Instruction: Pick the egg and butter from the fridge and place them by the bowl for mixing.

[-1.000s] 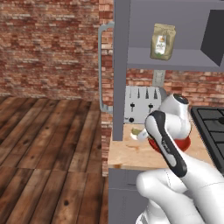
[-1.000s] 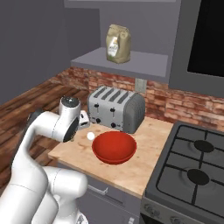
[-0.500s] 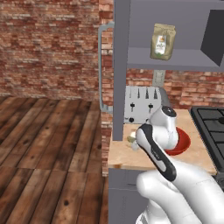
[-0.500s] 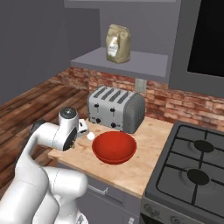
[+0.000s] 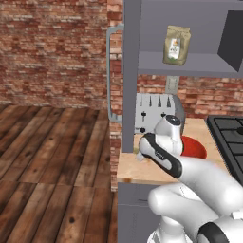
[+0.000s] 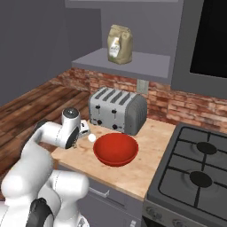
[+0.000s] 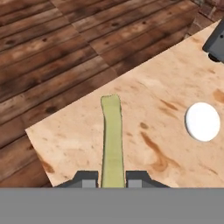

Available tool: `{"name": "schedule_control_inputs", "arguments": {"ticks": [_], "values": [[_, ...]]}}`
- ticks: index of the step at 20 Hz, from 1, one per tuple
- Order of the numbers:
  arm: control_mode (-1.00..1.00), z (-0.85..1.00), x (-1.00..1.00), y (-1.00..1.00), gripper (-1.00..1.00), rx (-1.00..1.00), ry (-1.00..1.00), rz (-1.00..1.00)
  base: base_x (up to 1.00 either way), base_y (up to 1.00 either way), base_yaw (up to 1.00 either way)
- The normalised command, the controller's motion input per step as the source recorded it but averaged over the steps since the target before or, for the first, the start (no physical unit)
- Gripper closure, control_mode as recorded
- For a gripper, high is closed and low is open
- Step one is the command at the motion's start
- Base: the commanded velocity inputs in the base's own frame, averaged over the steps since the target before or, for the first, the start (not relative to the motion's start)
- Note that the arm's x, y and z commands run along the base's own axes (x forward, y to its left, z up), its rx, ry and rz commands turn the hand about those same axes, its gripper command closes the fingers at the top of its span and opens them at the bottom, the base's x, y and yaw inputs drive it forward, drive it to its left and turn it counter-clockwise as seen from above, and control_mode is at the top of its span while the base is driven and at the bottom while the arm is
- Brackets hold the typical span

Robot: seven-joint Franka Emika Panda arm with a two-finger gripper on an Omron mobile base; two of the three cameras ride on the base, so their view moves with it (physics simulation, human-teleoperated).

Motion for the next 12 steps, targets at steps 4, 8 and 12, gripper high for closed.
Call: {"name": "schedule_control_inputs", "arguments": {"ticks": [4,8,12], "values": [[-1.0,-0.41,0.19,0.03,1.0,0.0,0.03,-0.02,0.0,0.0,0.0],[-1.0,-0.38,0.19,0.0,1.0,0.0,0.01,-0.03,0.0,0.0,0.0],[-1.0,-0.35,0.13,0.0,1.0,0.0,0.03,-0.06,0.0,0.0,0.0]]}}
